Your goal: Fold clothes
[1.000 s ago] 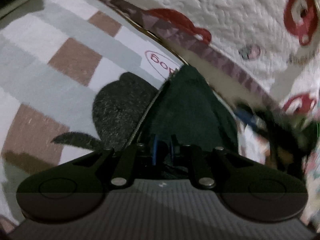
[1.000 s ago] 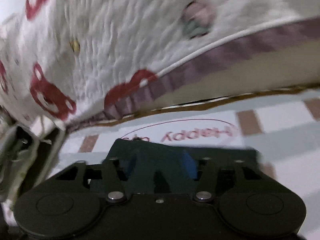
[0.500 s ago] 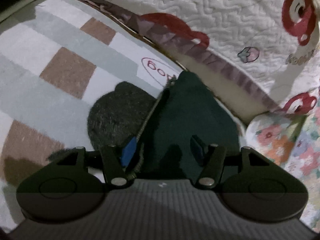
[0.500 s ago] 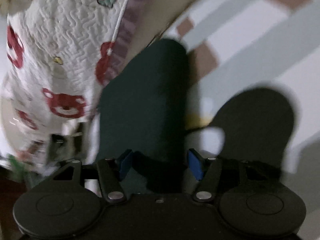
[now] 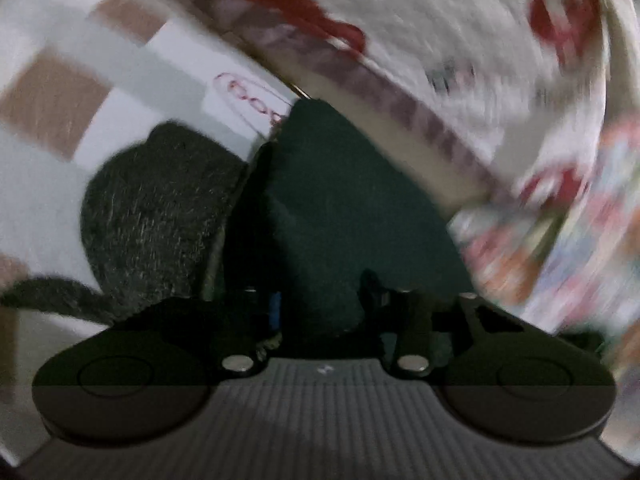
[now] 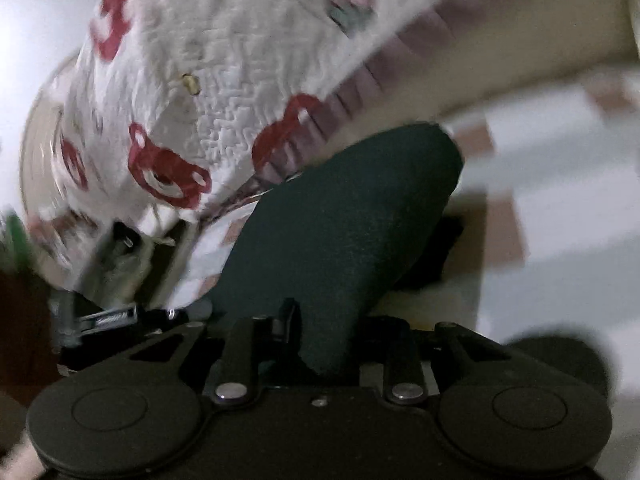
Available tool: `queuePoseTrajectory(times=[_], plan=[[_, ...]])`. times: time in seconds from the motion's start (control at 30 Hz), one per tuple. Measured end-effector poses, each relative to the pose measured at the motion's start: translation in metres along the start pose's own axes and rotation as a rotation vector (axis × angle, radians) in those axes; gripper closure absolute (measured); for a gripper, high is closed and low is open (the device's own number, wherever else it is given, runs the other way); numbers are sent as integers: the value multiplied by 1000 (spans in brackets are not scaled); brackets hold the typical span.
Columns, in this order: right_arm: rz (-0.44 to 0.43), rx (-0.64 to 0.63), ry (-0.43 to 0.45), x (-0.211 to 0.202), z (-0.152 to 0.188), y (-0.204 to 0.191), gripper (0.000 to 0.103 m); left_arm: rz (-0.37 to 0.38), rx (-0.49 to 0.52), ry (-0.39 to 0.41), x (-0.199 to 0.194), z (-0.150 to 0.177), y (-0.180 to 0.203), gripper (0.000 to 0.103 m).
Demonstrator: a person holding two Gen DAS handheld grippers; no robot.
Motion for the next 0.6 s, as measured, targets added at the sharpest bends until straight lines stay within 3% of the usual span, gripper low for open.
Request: queuePoseTrajectory(times=[0.03,0.13,0.2,0.3,0.43,0.5,0.6], plan=[[41,-56,-3,-2,-4,0,74,-45,117,-6,0,4,16,70],[152,-102,-34,2,-2,20,70,-59,223,-31,12,16,45,62],[207,-89,-58,6,2,38,64,-46,152,-18,15,13,39,60],[184,53,-79,9,13,61,57,-56,13,16,14,4,12,49],[177,35,-88,5,15,62,52,-53,-169,42,10,-2,-21,40],[167,40,-101,5,14,65,50,-32,-204,30,12,0,-25,37],[139,53,-107,4,14,69,49,-70,-219,13,15,5,-30,30]])
Point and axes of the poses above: each gripper's, at about its wrist camera, not at the fingertips, and x roughly the way its jaws point, y to its right, z to its underside, the point moved 10 cm from there along x, roughly the way its jaws point, and after that the axes turned 4 degrees about z, right-handed, at the moved point
